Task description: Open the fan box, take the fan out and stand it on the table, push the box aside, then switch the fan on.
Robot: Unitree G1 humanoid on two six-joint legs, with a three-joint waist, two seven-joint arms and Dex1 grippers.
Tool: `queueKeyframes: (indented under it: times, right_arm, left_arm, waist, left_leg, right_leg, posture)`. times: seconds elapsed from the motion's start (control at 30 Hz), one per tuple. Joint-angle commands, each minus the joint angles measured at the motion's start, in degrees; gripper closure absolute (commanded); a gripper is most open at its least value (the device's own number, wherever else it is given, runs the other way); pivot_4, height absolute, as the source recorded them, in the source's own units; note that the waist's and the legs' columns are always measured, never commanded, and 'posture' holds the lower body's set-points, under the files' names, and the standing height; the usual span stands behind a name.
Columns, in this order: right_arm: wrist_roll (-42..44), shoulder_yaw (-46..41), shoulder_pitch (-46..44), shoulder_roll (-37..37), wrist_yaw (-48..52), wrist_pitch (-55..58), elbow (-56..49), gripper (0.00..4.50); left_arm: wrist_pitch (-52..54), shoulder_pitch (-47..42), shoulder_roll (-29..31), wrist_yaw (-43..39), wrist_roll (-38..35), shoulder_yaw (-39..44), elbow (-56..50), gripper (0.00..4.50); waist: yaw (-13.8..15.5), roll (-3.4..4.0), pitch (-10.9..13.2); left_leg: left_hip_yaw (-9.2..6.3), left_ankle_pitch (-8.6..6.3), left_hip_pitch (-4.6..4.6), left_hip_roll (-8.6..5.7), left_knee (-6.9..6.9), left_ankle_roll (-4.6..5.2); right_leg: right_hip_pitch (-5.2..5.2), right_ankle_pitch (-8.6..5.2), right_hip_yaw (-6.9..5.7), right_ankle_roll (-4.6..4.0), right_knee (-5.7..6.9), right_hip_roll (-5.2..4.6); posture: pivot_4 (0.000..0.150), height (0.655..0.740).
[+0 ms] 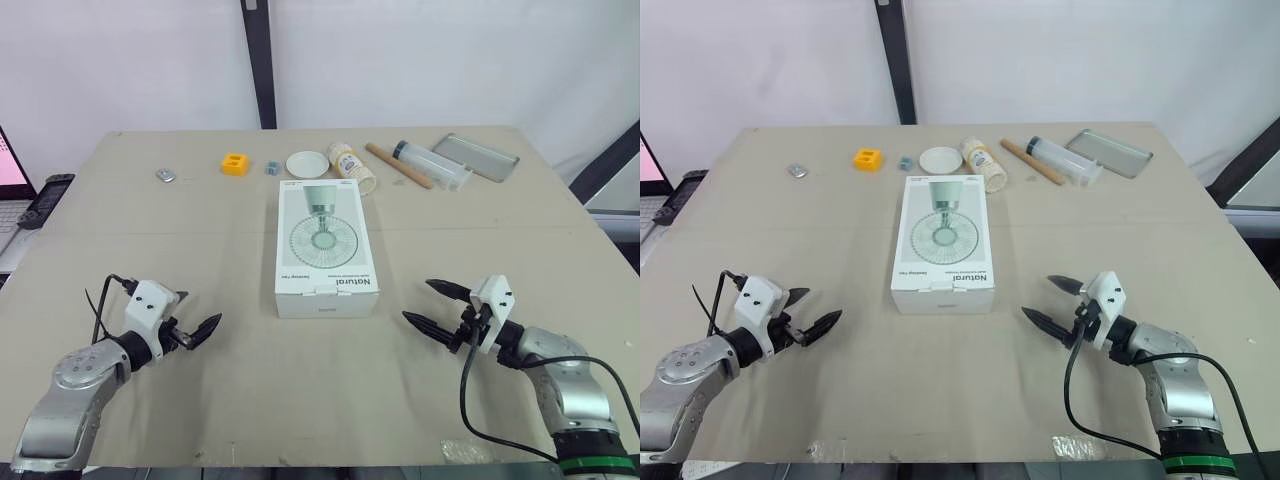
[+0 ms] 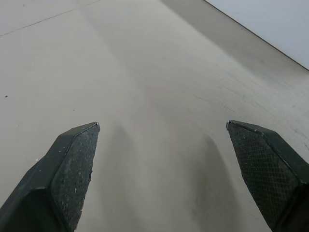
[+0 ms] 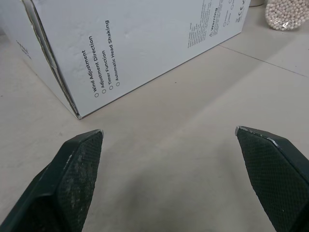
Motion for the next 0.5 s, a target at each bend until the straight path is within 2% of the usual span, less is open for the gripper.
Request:
queueKeyframes:
  times: [0.03, 0.5]
  right_arm:
    - [1.06, -1.61, 0.43, -0.86, 0.00, -0.19, -2.26, 0.00]
    - [0.72, -1.93, 2.33, -1.14, -0.39, -1.82, -4.73, 0.00]
  left_arm:
    - [-0.89, -0.73, -0.32, -0.25, -0.59, -0.08, -2.12, 0.01]
    - [-4.35, -2.32, -0.98, -1.74, 0.26, -2.08, -0.81, 0.01]
  waist:
    - [0.00, 0.00, 0.00]
    - [0.00, 0.00, 0.00]
  left_leg:
    - [0.00, 0.00, 0.00, 0.00, 0.00, 0.00]
    - [0.01, 0.00, -0.01, 0.00, 0.00, 0.00]
  right_leg:
    - [0.00, 0.00, 0.00, 0.00, 0.00, 0.00]
    - [0.00, 0.00, 0.00, 0.00, 0.00, 0.00]
  posture:
    - [0.150, 0.7400]
    - [0.150, 0.7400]
